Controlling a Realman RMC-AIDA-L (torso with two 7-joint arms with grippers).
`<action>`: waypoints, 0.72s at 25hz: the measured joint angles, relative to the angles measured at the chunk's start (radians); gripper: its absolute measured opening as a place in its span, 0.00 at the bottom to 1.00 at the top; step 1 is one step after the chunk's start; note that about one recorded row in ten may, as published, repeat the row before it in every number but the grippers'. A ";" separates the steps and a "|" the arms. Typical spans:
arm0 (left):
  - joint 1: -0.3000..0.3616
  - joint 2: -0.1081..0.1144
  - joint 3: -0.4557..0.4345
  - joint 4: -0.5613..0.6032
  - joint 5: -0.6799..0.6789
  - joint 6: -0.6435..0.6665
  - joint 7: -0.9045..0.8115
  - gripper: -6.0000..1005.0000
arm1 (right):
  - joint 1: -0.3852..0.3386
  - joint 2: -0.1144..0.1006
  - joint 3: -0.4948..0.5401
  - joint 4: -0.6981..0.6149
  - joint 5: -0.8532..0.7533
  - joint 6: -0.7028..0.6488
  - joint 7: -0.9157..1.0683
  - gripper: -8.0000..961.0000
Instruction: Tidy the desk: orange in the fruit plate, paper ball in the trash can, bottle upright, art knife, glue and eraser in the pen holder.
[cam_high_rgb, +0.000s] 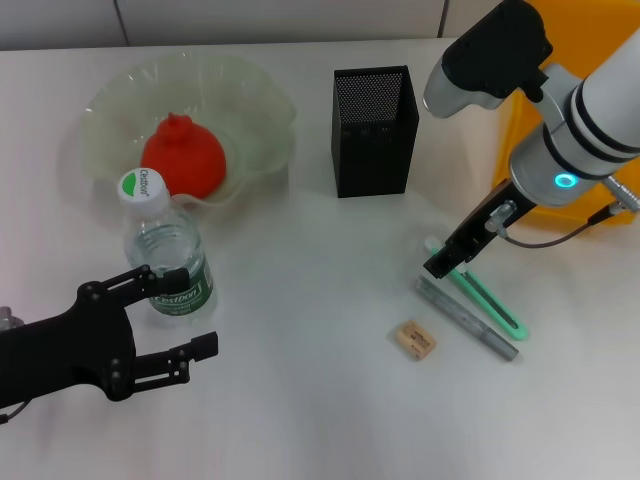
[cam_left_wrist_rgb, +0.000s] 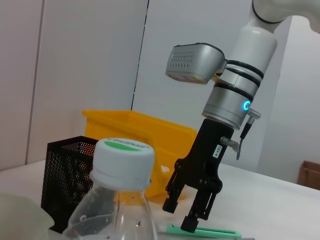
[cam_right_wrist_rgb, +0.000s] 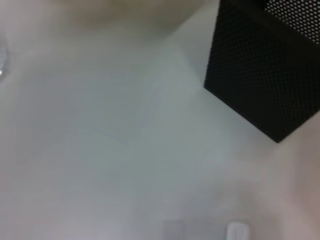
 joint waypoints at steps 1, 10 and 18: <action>-0.001 0.000 0.000 0.000 0.000 0.000 0.000 0.83 | 0.000 0.000 -0.004 0.001 0.001 0.000 -0.002 0.77; -0.002 0.000 0.001 0.000 0.000 -0.006 0.000 0.83 | 0.003 0.000 -0.045 0.019 0.002 0.013 -0.001 0.58; -0.002 0.000 0.002 0.000 0.000 -0.007 0.000 0.83 | 0.006 0.000 -0.049 0.037 0.003 0.025 0.000 0.38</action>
